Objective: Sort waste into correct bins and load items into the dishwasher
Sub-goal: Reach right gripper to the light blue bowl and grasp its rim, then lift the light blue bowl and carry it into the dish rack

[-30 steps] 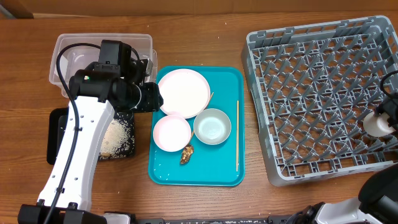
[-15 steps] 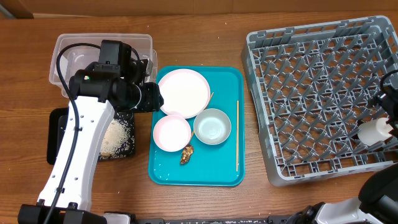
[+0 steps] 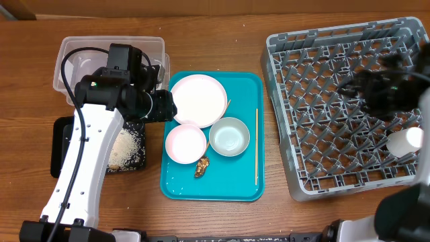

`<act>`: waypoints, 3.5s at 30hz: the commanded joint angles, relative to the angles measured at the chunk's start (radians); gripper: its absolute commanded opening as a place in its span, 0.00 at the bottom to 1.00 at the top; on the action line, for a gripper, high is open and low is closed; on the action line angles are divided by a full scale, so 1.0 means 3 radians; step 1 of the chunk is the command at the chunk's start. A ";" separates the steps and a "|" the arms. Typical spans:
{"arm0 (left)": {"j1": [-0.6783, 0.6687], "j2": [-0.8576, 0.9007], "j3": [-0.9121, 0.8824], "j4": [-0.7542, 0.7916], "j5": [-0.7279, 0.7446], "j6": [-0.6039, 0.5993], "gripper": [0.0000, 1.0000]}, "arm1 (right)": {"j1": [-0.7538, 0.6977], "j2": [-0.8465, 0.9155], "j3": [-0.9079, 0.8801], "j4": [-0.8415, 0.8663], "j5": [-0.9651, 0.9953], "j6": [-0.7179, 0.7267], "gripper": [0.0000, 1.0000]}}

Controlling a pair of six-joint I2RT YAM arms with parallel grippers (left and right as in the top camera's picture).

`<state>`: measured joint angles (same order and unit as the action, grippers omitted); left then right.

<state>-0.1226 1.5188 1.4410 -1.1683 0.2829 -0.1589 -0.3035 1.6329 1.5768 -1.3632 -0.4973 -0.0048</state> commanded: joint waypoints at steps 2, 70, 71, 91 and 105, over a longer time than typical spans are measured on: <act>-0.0008 -0.0009 0.0048 -0.0006 -0.0020 -0.0045 0.54 | 0.0815 -0.0165 0.0069 0.0004 0.0207 -0.0056 0.86; 0.0370 -0.0009 0.0048 -0.0206 -0.0533 -0.0308 0.67 | 0.1283 -0.0022 0.0651 0.1198 0.4486 0.1153 0.04; 0.0370 -0.0009 0.0048 -0.0206 -0.0533 -0.0306 0.68 | 0.1205 -0.0013 0.0651 0.1265 0.4486 0.1153 0.04; 0.0367 -0.0009 0.0048 -0.0259 -0.0441 -0.0308 0.68 | 0.0196 0.1188 0.0632 0.1844 0.5557 0.1174 0.04; 0.0364 -0.0009 0.0048 -0.0264 -0.0417 -0.0309 0.68 | 0.0210 0.1548 0.0632 0.1278 0.5094 0.1804 0.04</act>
<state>-0.0132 1.5188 1.4410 -1.2488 0.1455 -0.2375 -0.2462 2.0975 1.7607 -0.9436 1.0672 0.4419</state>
